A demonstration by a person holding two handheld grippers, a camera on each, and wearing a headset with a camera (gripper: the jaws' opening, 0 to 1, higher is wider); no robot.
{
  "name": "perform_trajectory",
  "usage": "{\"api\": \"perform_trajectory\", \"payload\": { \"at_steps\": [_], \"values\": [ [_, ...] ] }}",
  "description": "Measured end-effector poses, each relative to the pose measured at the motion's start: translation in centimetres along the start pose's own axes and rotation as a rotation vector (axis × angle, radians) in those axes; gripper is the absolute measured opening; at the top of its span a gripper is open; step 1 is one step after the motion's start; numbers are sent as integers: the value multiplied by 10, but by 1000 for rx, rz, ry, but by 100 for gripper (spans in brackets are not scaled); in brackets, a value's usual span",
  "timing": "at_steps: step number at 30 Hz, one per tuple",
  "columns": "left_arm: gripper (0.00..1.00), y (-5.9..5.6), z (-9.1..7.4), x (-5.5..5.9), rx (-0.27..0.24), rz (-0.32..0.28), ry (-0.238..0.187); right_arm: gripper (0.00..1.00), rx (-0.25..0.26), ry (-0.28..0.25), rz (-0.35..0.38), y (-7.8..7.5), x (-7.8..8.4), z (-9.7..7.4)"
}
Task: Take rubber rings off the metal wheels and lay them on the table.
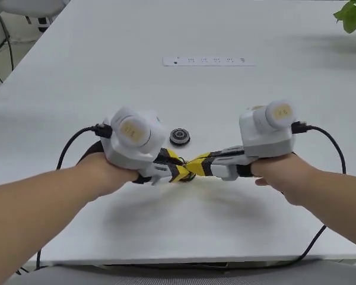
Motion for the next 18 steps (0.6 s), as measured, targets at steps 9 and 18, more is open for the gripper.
{"api": "perform_trajectory", "payload": {
  "at_steps": [9, 18],
  "values": [
    [7, 0, 0, 0, -1, -6, 4, 0, 27, -1, 23, -12, 5, -6],
    [7, 0, 0, 0, 3, -12, 14, 0, 26, -10, 27, -10, 4, -6]
  ]
}}
Point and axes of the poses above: the centre of the closed fingertips' face, and the gripper's own axes: z roughly forward along the fingers, y roughly to its left, x roughly out of its underside, the point moved 4 cm from there along -z, roughly backward along the fingers, and after that the axes turned 3 degrees about z, right-handed, at the moved point
